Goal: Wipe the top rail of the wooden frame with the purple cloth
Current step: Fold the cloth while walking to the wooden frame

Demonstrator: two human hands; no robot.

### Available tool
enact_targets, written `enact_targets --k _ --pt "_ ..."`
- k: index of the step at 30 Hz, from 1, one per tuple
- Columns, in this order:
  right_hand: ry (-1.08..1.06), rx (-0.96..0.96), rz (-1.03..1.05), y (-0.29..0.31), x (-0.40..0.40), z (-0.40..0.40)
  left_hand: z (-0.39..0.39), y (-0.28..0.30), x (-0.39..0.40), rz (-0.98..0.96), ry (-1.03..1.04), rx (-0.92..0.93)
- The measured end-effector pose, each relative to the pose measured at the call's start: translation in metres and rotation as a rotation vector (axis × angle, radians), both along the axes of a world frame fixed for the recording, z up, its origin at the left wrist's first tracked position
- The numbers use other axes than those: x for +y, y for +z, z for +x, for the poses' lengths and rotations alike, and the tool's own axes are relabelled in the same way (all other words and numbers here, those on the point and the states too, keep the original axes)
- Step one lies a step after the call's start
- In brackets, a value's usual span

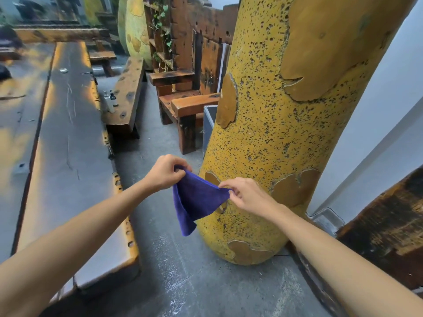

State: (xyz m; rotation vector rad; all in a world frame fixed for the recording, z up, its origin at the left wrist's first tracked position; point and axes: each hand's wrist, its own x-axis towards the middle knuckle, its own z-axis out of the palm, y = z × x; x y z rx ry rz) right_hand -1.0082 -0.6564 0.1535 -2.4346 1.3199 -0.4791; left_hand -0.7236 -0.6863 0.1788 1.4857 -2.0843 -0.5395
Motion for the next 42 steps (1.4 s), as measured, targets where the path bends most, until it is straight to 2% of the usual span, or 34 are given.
enact_targets --k 7,13,20,27,29,34,37,42 --pt "0.144 0.1 -0.114 0.011 -0.059 0.026 0.033 -0.006 -0.026 -0.055 0.112 -0.004" --pt "0.184 0.166 -0.03 0.002 -0.142 0.07 0.075 -0.023 -0.076 -0.057 0.171 -0.007" --pt "0.265 0.27 0.013 0.003 -0.26 0.141 0.126 -0.038 -0.171 -0.044 0.305 0.105" --pt "0.343 0.178 -0.058 0.025 -0.382 0.204 0.199 -0.027 -0.255 0.007 0.367 0.154" --pt "0.367 0.213 -0.073 0.03 -0.415 0.222 0.218 -0.024 -0.281 0.021 0.347 0.194" --pt "0.385 0.176 -0.112 0.038 -0.496 0.26 0.257 -0.025 -0.35 0.058 0.389 0.42" --pt "0.386 0.13 -0.096 0.038 -0.561 0.282 0.281 -0.027 -0.41 0.097 0.402 0.549" --pt "0.37 0.029 0.002 0.032 -0.672 0.312 0.311 -0.029 -0.519 0.128 0.441 0.551"
